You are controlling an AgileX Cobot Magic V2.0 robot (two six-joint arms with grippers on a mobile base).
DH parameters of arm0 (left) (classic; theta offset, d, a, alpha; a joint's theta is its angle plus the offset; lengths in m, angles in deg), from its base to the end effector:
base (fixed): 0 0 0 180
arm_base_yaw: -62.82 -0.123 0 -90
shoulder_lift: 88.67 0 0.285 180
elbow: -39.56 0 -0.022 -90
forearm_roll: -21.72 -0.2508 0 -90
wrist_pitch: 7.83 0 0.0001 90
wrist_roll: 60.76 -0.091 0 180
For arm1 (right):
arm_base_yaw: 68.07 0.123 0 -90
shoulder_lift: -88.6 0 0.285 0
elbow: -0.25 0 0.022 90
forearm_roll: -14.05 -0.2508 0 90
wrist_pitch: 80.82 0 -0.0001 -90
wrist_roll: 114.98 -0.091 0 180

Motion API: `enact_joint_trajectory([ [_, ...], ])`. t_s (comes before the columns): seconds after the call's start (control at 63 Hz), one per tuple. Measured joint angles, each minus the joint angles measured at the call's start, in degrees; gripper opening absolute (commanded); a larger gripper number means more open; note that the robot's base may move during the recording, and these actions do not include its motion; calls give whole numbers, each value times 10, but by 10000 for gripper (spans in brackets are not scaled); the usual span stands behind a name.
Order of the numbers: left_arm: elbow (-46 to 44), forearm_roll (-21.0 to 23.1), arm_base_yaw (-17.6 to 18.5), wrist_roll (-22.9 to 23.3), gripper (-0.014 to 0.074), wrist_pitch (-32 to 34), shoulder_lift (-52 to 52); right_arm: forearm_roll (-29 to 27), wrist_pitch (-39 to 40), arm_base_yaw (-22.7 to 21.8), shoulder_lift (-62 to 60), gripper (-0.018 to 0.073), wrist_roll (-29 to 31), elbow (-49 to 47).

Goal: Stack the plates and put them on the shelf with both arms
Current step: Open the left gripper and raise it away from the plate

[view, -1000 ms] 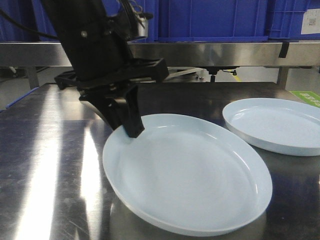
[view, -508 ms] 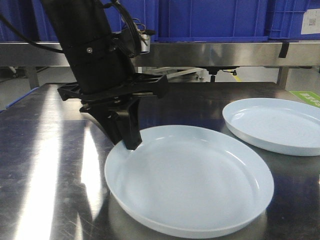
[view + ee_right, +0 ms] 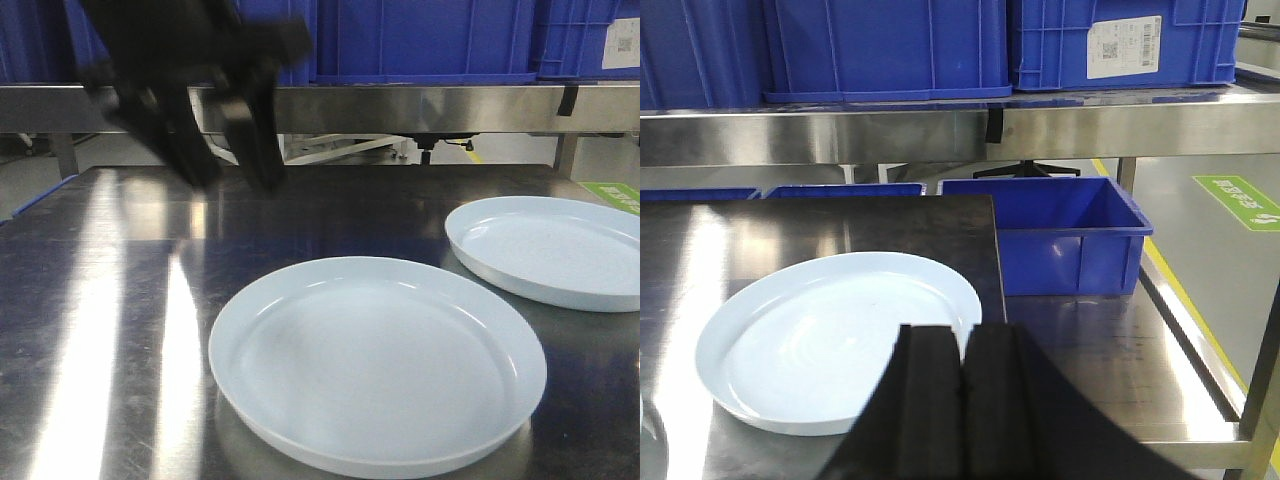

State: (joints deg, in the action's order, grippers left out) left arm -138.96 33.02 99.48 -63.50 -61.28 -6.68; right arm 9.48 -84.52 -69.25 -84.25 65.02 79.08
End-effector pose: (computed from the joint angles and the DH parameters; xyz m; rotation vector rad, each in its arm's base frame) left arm 0.2580 -0.2099 0.3059 0.8120 2.5878 -0.4330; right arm 0.0569 -0.0007 0.1984 0.0743 1.5635 0.0505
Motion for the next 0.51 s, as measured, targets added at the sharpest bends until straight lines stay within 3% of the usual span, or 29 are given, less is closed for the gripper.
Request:
enact_joint_trajectory([
  [0.095, 36, -47, 0, 27, 324, 24, 79, 0, 0, 0, 0, 56, 0, 0],
  [0.349, 189, -223, 0, 143, 96, 103, 303, 0, 0, 0, 0, 56, 0, 0],
  [0.508, 286, -297, 0, 222, 85, 167, 436, 0, 0, 0, 0, 56, 0, 0],
])
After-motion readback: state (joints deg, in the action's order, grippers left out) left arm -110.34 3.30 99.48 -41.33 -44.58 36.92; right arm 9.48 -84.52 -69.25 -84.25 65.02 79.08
